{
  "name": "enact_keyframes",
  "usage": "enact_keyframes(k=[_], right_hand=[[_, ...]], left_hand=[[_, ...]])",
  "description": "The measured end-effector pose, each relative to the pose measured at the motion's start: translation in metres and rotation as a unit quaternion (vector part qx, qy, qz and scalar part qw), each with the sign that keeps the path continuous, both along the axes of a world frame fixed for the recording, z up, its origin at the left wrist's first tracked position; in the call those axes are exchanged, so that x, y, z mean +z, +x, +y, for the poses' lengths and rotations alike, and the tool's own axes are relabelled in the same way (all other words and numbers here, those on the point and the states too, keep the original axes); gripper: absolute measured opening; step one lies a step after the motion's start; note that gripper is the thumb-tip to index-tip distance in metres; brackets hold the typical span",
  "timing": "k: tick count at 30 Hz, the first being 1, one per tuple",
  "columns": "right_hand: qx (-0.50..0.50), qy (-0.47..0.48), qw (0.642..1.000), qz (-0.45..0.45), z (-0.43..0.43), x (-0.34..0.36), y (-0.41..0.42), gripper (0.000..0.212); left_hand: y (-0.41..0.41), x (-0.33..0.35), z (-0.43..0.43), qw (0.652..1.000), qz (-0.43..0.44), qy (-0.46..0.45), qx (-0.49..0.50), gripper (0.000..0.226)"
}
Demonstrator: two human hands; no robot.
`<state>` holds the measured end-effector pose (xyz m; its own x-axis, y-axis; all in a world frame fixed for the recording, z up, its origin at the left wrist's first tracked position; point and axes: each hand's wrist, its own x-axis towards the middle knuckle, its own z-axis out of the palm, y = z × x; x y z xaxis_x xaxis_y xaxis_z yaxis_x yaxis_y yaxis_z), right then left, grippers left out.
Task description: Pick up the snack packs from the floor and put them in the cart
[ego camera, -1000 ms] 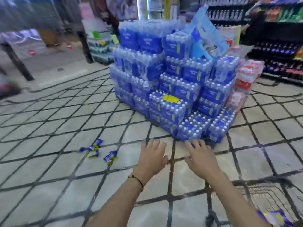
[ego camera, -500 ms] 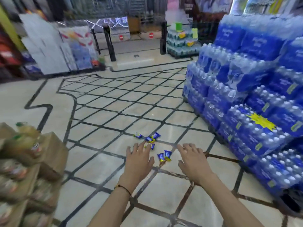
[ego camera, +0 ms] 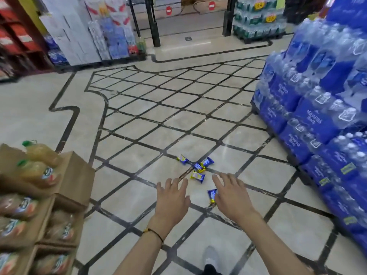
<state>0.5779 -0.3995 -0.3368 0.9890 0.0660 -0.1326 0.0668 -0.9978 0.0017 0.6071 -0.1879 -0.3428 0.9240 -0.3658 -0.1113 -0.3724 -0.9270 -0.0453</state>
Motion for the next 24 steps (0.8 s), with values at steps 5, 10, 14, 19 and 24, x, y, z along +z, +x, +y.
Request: enact_keyframes(k=[5, 10, 14, 19, 24], right_hand=[[0.007, -0.005, 0.999, 0.047, -0.037, -0.032, 0.076, 0.064], [-0.026, 0.012, 0.997, 0.067, -0.068, -0.059, 0.141, 0.055], [-0.058, 0.019, 0.993, 0.097, -0.091, -0.095, 0.193, 0.062], [-0.106, 0.027, 0.985, 0.135, -0.111, -0.150, 0.252, 0.063], [-0.127, 0.050, 0.976, 0.172, -0.123, -0.212, 0.303, 0.058]], left_hand=[[0.082, -0.020, -0.050, 0.998, 0.051, 0.009, -0.029, 0.052], [0.153, -0.052, -0.078, 0.994, 0.103, 0.001, -0.048, 0.052], [0.217, -0.096, -0.090, 0.988, 0.134, 0.011, -0.073, 0.051], [0.294, -0.154, -0.094, 0.981, 0.178, 0.010, -0.080, 0.050], [0.360, -0.216, -0.102, 0.971, 0.216, 0.036, -0.095, 0.051]])
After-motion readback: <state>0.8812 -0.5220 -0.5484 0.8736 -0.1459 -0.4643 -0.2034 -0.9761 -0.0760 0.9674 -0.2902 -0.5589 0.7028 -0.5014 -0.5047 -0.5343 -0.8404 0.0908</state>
